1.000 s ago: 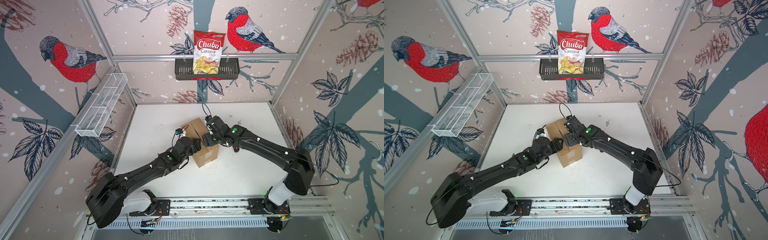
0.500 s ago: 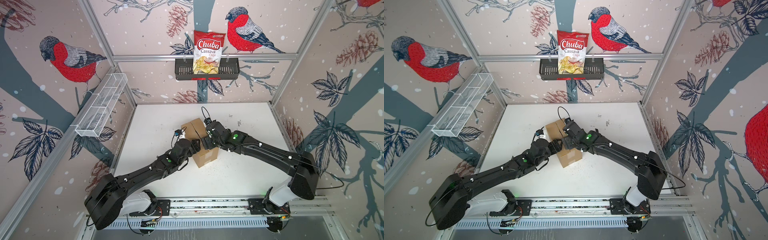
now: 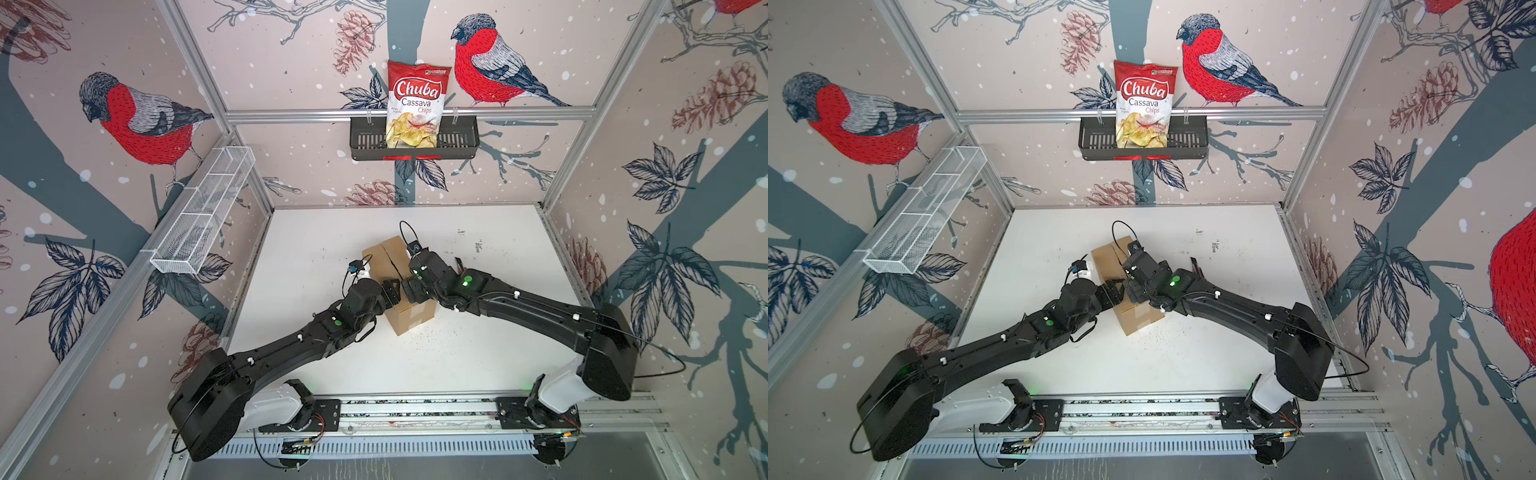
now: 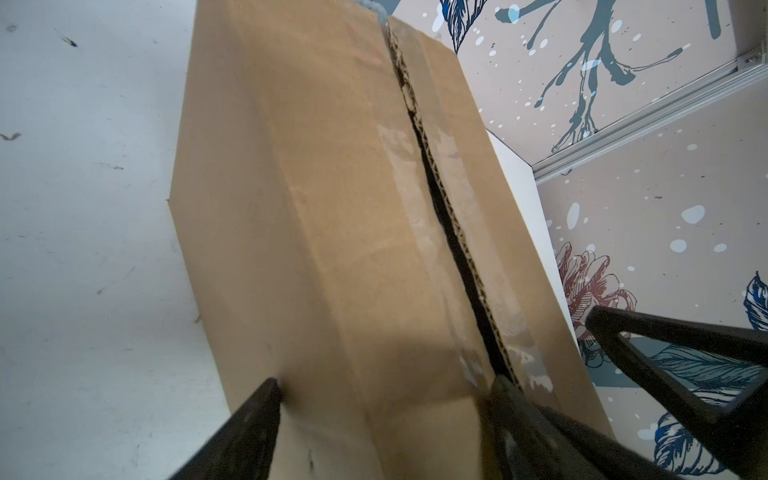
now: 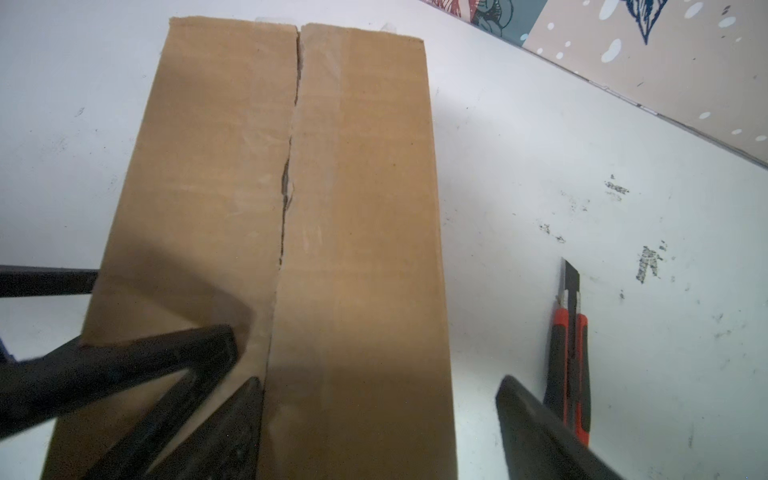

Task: Unpack the express box

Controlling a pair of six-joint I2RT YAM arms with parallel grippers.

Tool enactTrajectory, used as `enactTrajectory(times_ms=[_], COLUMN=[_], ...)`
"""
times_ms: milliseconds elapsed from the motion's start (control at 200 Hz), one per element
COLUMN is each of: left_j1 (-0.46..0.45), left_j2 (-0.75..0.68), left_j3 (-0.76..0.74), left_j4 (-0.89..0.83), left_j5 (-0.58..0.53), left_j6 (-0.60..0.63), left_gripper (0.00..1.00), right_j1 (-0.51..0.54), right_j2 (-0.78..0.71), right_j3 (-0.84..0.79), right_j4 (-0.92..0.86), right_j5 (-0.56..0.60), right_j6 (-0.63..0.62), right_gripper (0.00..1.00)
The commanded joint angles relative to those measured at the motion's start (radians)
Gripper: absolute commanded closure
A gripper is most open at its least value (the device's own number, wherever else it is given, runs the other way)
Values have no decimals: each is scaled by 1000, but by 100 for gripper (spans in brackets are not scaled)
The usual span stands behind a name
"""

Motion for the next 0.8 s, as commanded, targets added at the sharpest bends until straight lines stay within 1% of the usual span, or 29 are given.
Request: enactTrajectory(times_ms=[0, 345, 610, 796], left_j1=[1, 1, 1, 1], left_j2=[-4, -5, -11, -11], left_j3=[-7, -10, -15, -19], left_j4=[-16, -11, -9, -6], left_j5=[5, 10, 11, 17], left_j6=[3, -2, -5, -10], left_gripper=[23, 23, 23, 23], right_j1=[11, 62, 79, 80], right_j2=[1, 12, 29, 44], right_j3=[-12, -43, -38, -32], right_j4=[24, 73, 87, 98], right_j5=[74, 199, 217, 198], right_j6=[-7, -1, -10, -18], right_gripper=[14, 14, 14, 13])
